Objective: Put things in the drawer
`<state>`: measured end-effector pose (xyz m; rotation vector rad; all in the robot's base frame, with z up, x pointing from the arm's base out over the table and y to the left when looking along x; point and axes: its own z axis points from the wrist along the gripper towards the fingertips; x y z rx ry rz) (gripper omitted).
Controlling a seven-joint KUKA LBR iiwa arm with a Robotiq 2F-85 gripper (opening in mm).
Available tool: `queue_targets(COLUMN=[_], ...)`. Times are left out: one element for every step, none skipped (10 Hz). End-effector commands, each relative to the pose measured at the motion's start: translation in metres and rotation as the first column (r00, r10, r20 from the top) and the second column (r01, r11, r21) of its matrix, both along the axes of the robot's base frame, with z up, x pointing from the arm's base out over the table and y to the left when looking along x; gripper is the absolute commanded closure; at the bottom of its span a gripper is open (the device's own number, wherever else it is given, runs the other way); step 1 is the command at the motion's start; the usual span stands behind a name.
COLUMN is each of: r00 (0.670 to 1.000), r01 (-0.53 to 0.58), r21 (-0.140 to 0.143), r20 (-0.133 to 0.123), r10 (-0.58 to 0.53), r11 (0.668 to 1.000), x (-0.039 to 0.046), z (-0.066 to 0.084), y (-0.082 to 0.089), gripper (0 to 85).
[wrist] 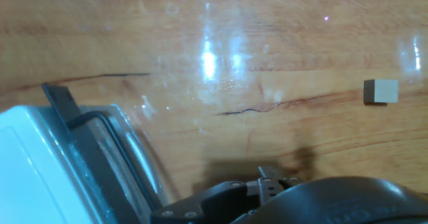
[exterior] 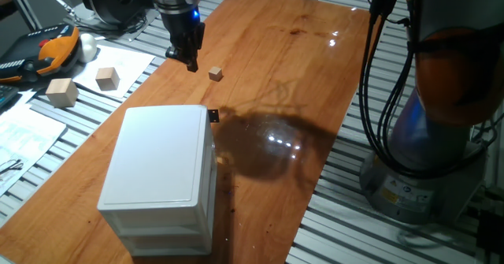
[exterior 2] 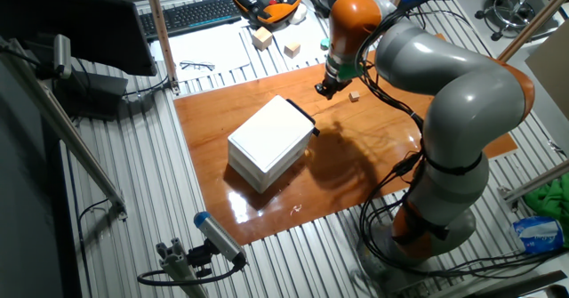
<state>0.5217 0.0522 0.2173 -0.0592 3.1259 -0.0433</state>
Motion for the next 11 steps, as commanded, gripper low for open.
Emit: queue_targets(r00=[1.000, 1.000, 1.000, 1.000, 0.999, 0.999, 0.998, 0.999, 0.999, 0.999, 0.999], r01=[0.008, 0.020, 0.009, -0.019, -0.039, -0.034, -0.037, -0.031, -0.032, -0.034, -0.025], r21=[0.005, -0.026, -0.093, -0.097, -0.087, -0.072, -0.077, -0.063, -0.090, -0.084, -0.069], r20=[-0.002, 0.005, 0.014, 0.001, -0.004, 0.025, 0.041, 0.032, 0.024, 0.021, 0.023], r10=[-0.008, -0.020, -0.008, 0.020, 0.039, 0.036, 0.041, 0.033, 0.035, 0.036, 0.026], r11=[1.000, 0.999, 0.996, 0.995, 0.995, 0.997, 0.996, 0.998, 0.995, 0.996, 0.997], x=[0.0000, 0.0000, 0.0000, 0.0000, 0.0000, 0.0000, 0.0000, 0.0000, 0.0000, 0.0000, 0.0000], z=[0.0000, 0.0000, 0.0000, 0.0000, 0.0000, 0.0000, 0.0000, 0.0000, 0.0000, 0.0000, 0.0000], y=[0.0002, 0.0002, 0.0002, 0.0002, 0.0002, 0.0002, 0.0002, 0.0002, 0.0002, 0.0002, 0.0002], gripper=[85.0, 85.0, 85.0, 85.0, 85.0, 85.0, 85.0, 85.0, 85.0, 85.0, 85.0])
